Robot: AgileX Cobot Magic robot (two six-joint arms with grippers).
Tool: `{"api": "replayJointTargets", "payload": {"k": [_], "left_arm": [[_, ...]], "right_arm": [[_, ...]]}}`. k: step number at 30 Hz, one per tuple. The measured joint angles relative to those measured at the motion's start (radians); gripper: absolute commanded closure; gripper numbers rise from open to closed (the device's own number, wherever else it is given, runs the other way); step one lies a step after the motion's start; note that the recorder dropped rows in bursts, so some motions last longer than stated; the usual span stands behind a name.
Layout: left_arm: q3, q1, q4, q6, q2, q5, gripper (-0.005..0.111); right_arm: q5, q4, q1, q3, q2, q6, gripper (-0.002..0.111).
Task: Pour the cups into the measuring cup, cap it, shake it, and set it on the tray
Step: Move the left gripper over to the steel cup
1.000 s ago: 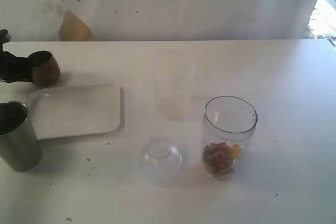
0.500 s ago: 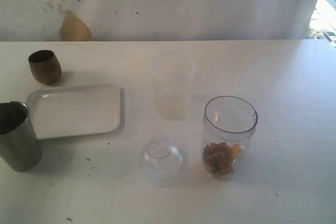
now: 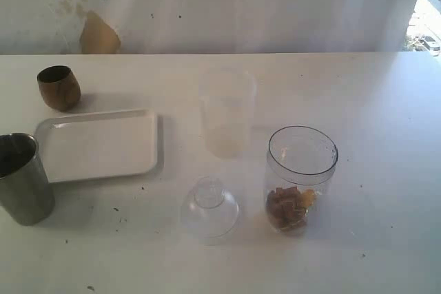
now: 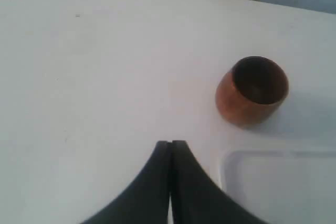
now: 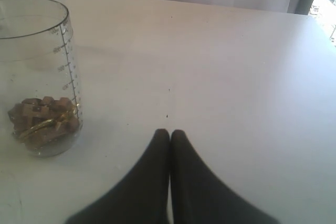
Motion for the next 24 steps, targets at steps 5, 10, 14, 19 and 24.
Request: {"api": "replayJointTargets", "payload": {"k": [5, 10, 14, 19, 24], "left_arm": [[0.054, 0.0, -0.037, 0.018, -0.15, 0.085, 0.107], [0.153, 0.0, -0.104, 0.056, -0.325, 0.134, 0.107], [0.281, 0.0, -0.206, 0.138, -0.481, 0.118, 0.107], [0.47, 0.0, -0.443, 0.307, -0.691, 0.049, 0.107], [0.616, 0.002, -0.618, 0.414, -0.797, 0.032, 0.092]], "right_arm": [[0.0, 0.0, 0.0, 0.0, 0.0, 0.0, 0.108], [0.0, 0.0, 0.0, 0.0, 0.0, 0.0, 0.108], [0.0, 0.0, 0.0, 0.0, 0.0, 0.0, 0.108], [0.0, 0.0, 0.0, 0.0, 0.0, 0.0, 0.108], [0.0, 0.0, 0.0, 0.0, 0.0, 0.0, 0.108]]}}
